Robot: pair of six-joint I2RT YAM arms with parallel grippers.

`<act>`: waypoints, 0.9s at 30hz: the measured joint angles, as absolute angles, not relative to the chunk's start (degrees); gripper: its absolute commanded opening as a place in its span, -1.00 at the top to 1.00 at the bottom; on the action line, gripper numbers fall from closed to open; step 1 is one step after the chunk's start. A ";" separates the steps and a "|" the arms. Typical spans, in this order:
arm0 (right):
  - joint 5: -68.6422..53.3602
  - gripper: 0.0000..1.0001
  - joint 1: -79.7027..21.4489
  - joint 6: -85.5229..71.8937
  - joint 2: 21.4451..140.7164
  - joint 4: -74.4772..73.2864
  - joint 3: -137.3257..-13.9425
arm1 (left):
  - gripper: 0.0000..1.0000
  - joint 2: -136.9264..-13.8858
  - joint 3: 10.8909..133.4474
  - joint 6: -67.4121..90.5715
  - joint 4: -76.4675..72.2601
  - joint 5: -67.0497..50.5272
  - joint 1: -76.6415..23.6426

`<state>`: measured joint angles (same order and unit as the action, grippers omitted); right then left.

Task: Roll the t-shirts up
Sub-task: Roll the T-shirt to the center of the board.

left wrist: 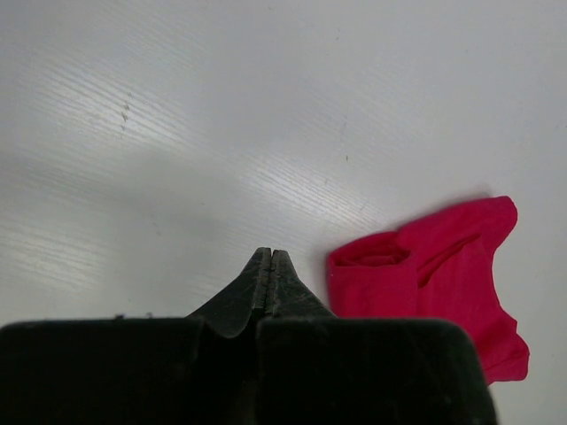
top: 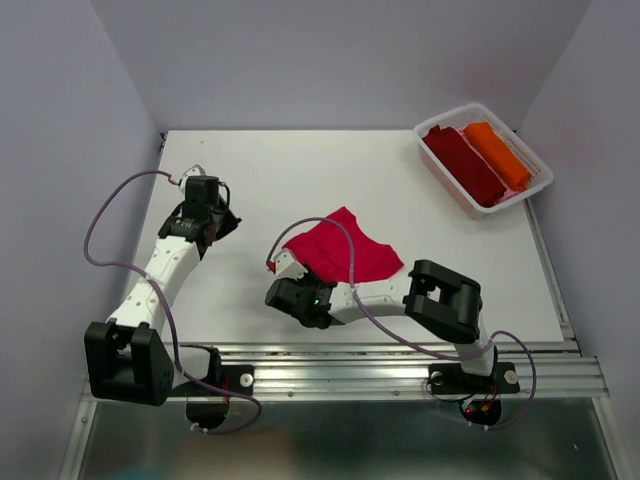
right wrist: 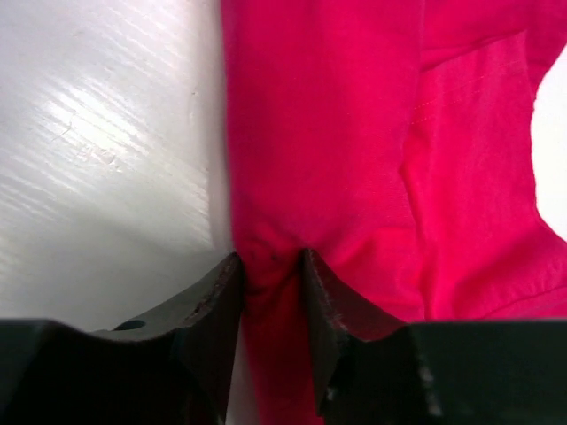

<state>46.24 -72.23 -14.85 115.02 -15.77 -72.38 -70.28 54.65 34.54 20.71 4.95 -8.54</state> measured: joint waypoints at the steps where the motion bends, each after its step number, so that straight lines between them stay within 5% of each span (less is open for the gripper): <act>1: 46.81 0.51 -72.27 -14.96 115.18 -15.77 -72.34 | 1.00 -70.26 54.61 34.52 20.69 4.89 -8.51; 5: 48.71 0.99 -72.47 -15.31 115.48 -14.48 -71.81 | 1.00 -70.15 54.17 34.52 20.45 4.54 -8.51; 12: 46.87 0.99 -72.29 -15.29 113.78 -12.32 -69.56 | 1.00 -69.89 53.98 34.50 20.43 4.54 -8.51; 27: 16.21 0.99 -67.44 -24.29 104.92 -7.05 -66.72 | 1.00 -69.43 53.95 33.82 20.56 4.99 -8.51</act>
